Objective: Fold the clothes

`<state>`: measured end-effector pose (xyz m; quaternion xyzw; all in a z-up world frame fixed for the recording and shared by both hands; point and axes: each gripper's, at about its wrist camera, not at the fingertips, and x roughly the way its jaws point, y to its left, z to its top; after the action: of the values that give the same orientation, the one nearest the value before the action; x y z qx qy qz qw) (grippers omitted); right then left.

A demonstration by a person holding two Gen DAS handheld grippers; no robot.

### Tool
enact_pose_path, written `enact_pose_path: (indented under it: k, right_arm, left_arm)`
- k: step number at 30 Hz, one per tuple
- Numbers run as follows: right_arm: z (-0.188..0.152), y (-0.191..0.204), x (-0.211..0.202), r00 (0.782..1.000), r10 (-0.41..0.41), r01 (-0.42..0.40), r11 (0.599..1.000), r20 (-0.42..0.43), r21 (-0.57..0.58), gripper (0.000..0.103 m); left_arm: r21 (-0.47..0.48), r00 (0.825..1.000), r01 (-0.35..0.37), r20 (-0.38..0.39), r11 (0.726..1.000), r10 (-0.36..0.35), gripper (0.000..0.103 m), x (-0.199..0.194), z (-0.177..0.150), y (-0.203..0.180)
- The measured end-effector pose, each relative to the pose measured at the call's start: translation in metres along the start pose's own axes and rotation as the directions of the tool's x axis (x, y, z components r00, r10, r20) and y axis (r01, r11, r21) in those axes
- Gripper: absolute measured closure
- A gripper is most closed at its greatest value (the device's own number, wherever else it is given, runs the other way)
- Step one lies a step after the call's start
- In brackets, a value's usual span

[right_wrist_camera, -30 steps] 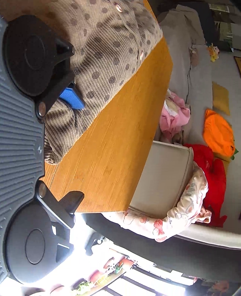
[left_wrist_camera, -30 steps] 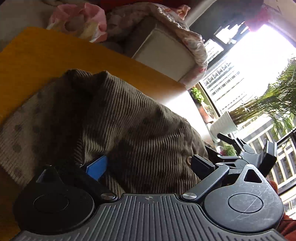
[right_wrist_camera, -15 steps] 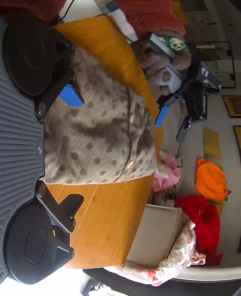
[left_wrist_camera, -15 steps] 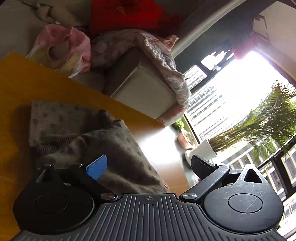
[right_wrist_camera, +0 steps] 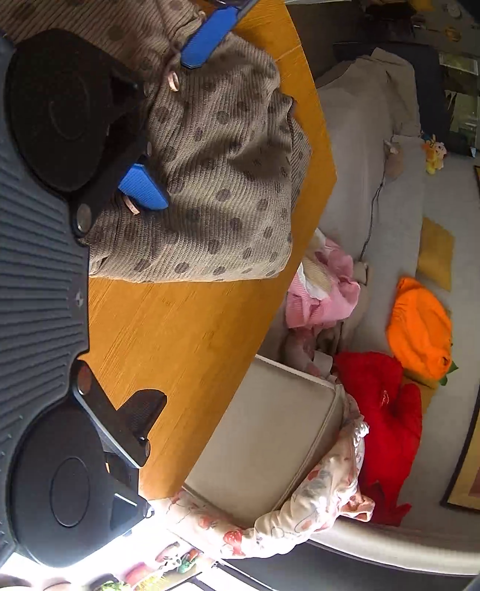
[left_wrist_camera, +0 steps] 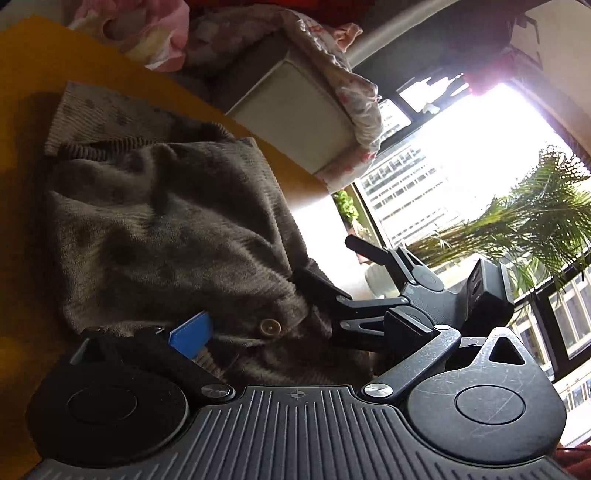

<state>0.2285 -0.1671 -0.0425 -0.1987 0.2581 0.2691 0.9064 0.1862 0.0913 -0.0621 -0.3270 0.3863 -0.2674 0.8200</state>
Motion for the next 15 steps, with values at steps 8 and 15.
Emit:
enact_pose_path:
  k: [8, 15]
  right_arm:
    - [-0.004, -0.027, -0.006, 0.992, -0.126, 0.126, 0.991, -0.013, 0.042, 0.0]
    - [-0.031, -0.04, -0.072, 0.999, -0.015, 0.009, 0.99, 0.044, 0.139, 0.0]
  left_arm:
    - [0.097, 0.995, -0.095, 0.019, 0.991, 0.094, 0.002, 0.036, 0.042, -0.016]
    - [0.108, 0.987, 0.156, -0.057, 0.982, -0.15, 0.0, 0.0, -0.004, -0.049]
